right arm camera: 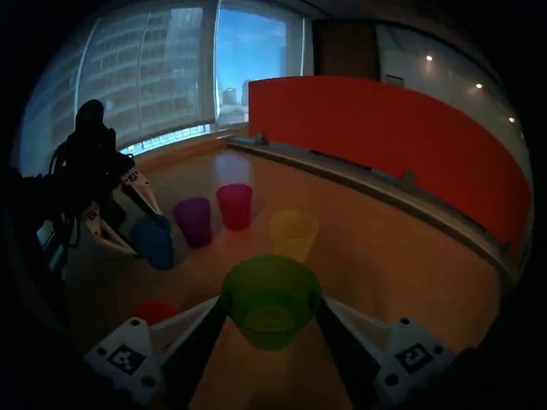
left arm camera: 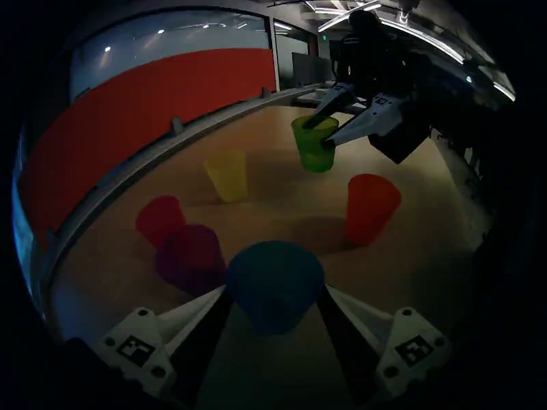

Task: Pour water

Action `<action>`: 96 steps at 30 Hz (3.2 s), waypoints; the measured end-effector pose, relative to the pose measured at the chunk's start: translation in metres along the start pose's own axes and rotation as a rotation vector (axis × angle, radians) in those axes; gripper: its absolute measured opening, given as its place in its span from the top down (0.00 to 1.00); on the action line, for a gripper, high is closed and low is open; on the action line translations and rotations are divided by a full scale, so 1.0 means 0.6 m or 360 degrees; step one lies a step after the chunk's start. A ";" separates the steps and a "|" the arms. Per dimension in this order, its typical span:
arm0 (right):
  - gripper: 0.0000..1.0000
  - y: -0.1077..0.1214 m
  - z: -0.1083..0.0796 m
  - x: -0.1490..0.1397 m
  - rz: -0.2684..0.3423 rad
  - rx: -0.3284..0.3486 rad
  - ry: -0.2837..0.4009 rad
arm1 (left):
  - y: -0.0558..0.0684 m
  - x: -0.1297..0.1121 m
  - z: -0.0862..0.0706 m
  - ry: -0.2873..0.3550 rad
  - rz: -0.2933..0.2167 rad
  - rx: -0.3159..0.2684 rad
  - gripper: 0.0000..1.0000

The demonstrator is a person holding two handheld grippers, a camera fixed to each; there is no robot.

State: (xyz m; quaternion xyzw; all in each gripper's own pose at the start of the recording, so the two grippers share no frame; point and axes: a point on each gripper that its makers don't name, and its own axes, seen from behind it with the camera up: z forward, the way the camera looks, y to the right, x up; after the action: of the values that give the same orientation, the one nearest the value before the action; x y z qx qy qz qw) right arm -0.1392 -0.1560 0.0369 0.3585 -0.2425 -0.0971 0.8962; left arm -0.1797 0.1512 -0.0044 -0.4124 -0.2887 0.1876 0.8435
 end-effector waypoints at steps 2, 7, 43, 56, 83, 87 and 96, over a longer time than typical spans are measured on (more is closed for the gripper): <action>0.09 -0.001 0.002 -0.005 0.0004 0.0002 -0.0008 | 0.002 -0.003 0.002 -0.0006 0.0001 -0.0008 0.15; 0.09 -0.002 0.008 -0.017 0.0000 0.0000 -0.0035 | 0.004 -0.007 0.007 -0.0010 -0.0006 -0.0022 0.15; 0.09 -0.013 0.042 -0.073 0.0014 0.0010 -0.0125 | -0.005 -0.048 -0.002 -0.0131 -0.0092 -0.0032 0.01; 0.08 -0.011 0.043 -0.078 0.0021 0.0002 -0.0113 | 0.002 -0.062 -0.012 -0.0167 -0.0035 -0.0011 0.00; 0.00 -0.004 -0.025 -0.091 0.0078 -0.0099 -0.0053 | -0.007 -0.073 -0.061 -0.0118 -0.0130 0.0144 0.00; 0.00 -0.003 -0.042 -0.091 0.0091 -0.0122 -0.0035 | -0.012 -0.075 -0.074 -0.0100 -0.0160 0.0191 0.00; 0.00 -0.006 -0.074 -0.093 0.0123 -0.0181 0.0010 | -0.036 -0.080 -0.111 -0.0039 -0.0271 0.0355 0.01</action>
State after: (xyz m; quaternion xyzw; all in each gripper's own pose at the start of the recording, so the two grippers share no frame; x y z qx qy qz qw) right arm -0.1648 -0.1127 -0.0134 0.2978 -0.2475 -0.0747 0.9190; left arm -0.1720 0.0723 -0.0359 -0.2877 -0.3103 0.1512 0.8933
